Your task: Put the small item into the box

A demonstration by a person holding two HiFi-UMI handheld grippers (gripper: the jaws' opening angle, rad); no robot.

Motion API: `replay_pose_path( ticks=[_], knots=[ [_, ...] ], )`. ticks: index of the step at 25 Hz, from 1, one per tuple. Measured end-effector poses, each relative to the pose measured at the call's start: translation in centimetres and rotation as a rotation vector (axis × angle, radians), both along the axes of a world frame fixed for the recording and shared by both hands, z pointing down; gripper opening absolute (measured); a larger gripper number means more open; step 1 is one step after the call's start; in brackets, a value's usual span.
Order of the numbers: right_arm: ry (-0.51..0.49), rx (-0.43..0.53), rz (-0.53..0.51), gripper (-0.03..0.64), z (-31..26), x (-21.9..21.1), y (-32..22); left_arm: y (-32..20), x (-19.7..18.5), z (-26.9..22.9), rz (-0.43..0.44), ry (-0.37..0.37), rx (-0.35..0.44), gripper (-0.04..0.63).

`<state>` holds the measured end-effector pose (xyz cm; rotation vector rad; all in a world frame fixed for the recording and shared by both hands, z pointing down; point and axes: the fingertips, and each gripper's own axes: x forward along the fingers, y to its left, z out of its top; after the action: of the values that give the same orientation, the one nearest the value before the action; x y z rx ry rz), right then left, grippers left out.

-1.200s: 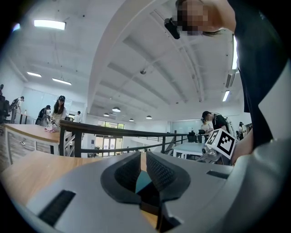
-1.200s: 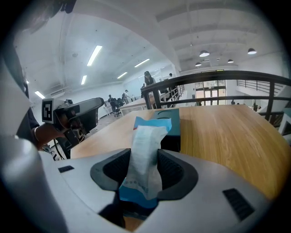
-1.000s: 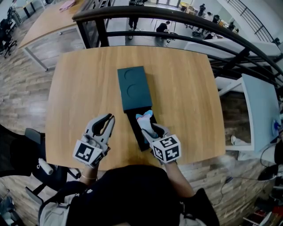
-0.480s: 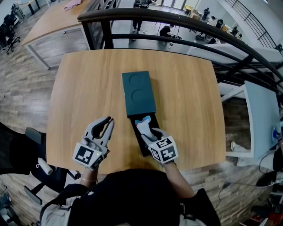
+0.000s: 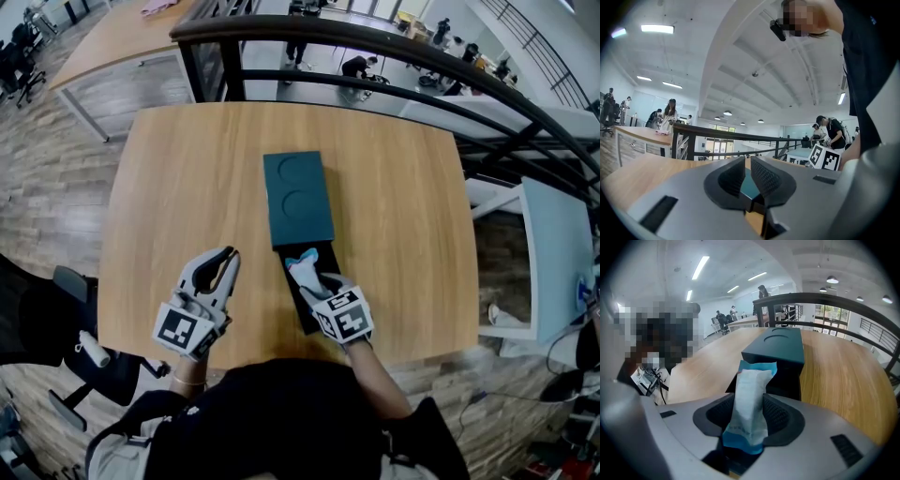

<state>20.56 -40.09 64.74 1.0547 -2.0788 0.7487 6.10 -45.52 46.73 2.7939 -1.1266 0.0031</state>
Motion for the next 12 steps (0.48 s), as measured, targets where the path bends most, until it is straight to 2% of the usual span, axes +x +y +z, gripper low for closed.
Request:
replay_pose_path(
  ticks=[12],
  knots=[
    [0.012,-0.015,-0.022,0.193,0.59,-0.12,0.08,0.27,-0.06,-0.37,-0.007,-0.017,0.013,0.025]
  ],
)
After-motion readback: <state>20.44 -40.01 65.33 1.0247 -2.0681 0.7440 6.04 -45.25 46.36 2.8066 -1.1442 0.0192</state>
